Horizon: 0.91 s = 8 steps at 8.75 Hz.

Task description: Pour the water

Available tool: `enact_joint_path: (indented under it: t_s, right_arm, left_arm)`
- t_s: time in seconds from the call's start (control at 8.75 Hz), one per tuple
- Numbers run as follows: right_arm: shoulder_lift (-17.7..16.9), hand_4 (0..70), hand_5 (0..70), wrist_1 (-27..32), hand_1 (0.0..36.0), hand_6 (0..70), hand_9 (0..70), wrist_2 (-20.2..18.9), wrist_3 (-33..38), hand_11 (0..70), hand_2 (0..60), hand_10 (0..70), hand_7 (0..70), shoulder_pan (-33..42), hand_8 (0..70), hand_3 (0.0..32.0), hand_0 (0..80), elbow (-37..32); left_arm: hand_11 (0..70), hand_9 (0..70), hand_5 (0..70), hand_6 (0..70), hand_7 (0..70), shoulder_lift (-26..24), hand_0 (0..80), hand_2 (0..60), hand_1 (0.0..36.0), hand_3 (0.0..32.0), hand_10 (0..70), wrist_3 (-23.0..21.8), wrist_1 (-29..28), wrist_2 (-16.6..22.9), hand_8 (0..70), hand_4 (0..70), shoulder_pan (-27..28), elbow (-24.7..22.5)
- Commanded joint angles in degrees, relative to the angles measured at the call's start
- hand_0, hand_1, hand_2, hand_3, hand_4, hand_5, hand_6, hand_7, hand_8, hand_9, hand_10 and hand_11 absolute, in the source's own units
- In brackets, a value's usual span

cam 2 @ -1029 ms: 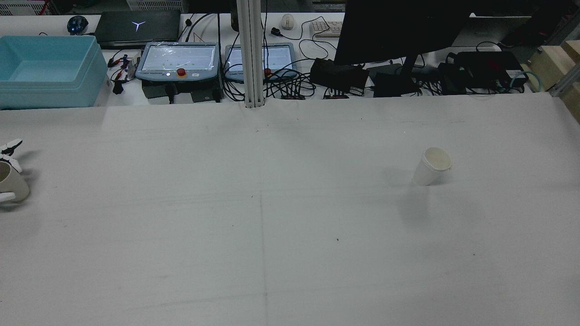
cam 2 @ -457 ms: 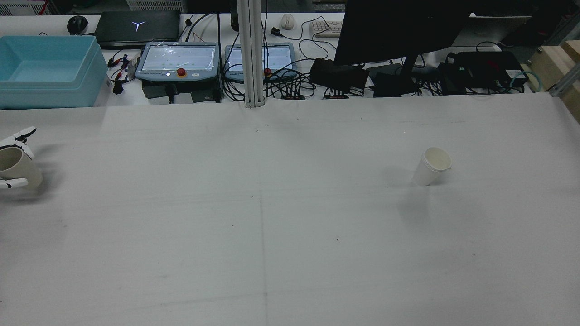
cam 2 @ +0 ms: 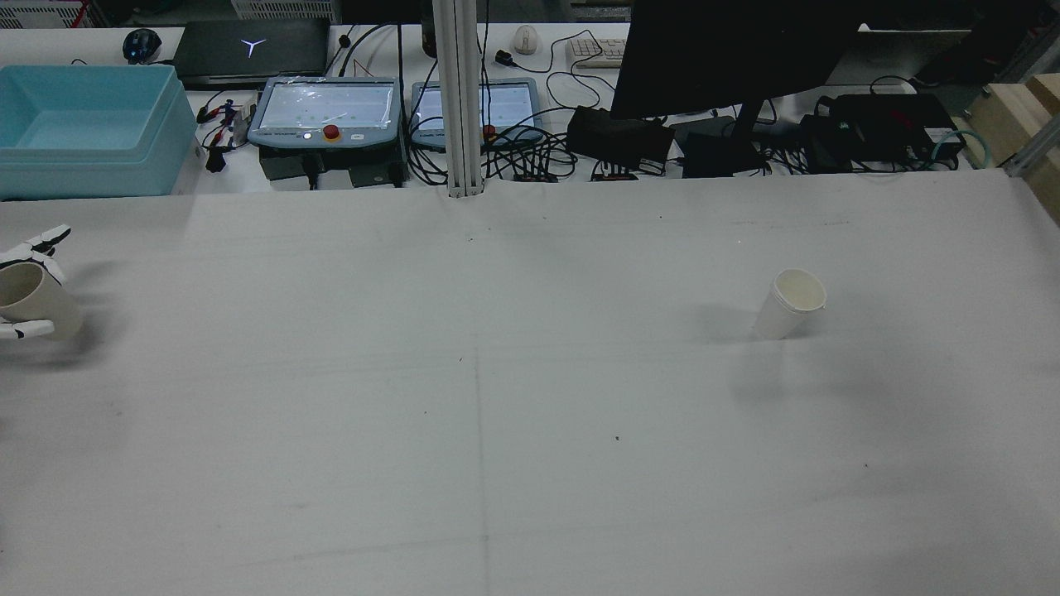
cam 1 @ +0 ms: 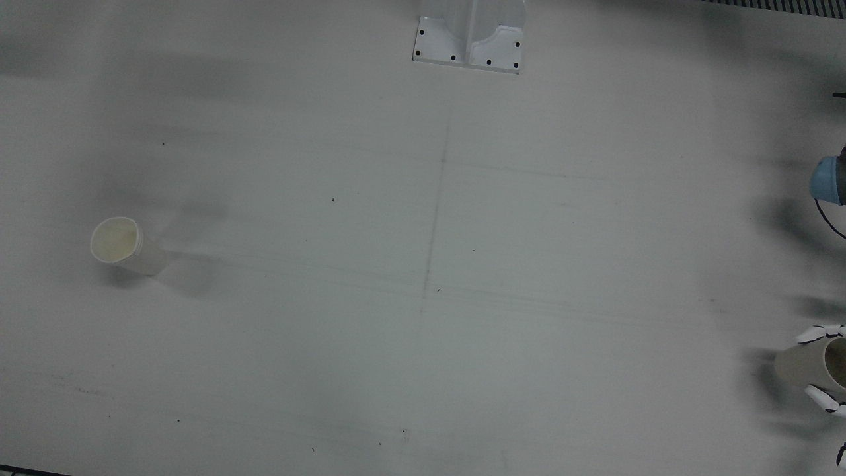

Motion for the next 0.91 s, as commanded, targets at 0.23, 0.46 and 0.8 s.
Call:
enact_joint_path:
  t_s: [0.23, 0.46, 0.8]
  right_arm:
    - [6.55, 4.4, 21.8, 19.51, 16.4, 0.8, 3.9, -0.23, -11.71, 0.0, 0.0, 0.0, 2.0, -3.77, 1.3, 0.0, 52.4, -22.6]
    - [11.56, 3.7, 16.6, 19.51, 15.2, 0.0, 3.0, 3.6, -14.46, 0.0, 0.0, 0.0, 0.0, -11.3, 0.6, 0.0, 51.5, -24.29]
    - [12.55, 3.2, 17.3, 19.25, 16.6, 0.0, 1.9, 17.5, -14.55, 0.0, 0.0, 0.0, 0.0, -27.4, 0.0, 0.0, 52.6, -23.76]
  left_arm:
    - [5.4, 4.6, 45.3, 6.2, 6.5, -0.02, 45.6, 60.0, 33.2, 0.0, 2.5, -1.23, -0.85, -0.46, 2.7, 35.4, 0.18, -0.37]
    - [5.6, 4.6, 45.9, 6.4, 6.9, -0.29, 45.8, 60.0, 34.0, 0.0, 2.6, -1.23, -0.85, -0.46, 2.8, 35.7, 0.18, -0.46]
    - [5.7, 4.7, 45.5, 6.4, 6.8, -0.11, 45.4, 60.0, 34.1, 0.0, 2.6, -1.23, -0.77, -0.46, 2.9, 35.8, 0.18, -0.37]
